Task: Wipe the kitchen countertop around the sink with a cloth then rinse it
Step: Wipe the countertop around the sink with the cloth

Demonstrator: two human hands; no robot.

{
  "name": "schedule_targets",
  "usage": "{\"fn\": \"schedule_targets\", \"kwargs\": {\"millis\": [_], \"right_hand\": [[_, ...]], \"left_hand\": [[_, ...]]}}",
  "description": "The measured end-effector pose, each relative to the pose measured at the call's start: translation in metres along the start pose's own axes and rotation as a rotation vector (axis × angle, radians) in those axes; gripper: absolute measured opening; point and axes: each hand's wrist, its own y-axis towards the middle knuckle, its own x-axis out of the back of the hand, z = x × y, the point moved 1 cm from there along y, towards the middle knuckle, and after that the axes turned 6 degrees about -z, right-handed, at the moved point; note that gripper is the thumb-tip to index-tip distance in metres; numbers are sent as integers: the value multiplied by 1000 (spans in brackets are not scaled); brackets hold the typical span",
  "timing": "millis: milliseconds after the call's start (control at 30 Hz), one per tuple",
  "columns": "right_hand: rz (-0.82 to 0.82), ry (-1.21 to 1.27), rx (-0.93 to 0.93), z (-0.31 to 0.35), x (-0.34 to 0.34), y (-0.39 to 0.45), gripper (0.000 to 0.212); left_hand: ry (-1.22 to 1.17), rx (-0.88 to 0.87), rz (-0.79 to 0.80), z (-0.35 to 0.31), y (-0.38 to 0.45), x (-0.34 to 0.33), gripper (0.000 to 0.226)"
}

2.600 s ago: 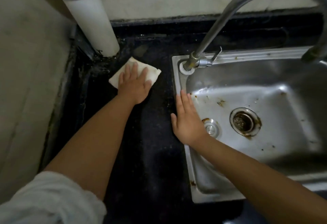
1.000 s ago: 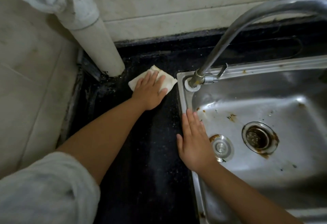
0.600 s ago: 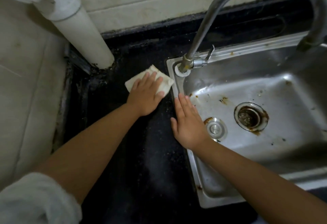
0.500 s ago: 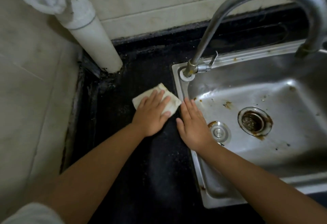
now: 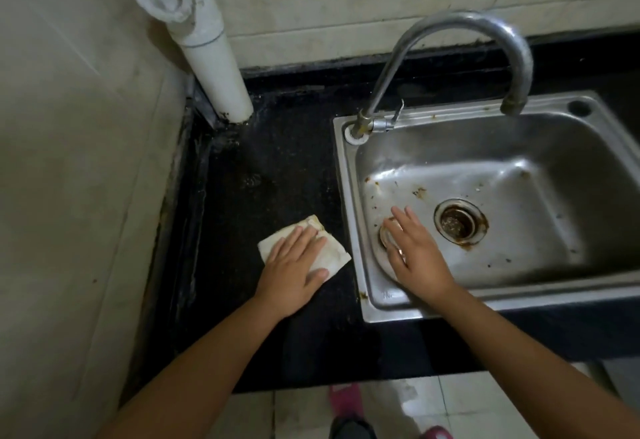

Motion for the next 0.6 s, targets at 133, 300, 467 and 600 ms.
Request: {"fn": "schedule_targets", "kwargs": {"millis": [133,300,467,600], "right_hand": [[-24,-124,103,0,11,-22,47],[25,-190,356,28,0,-21,34],[313,-253,490,93,-36,19,45],[599,-316,430,104,-65,37,62]], "left_hand": [[-32,157,-78,-4,-13,4,55],[62,337,-95,-6,-36,10,48],[108,493,-84,7,-70,1,50],[85,579,-25,17,-89,-6,51]]}}
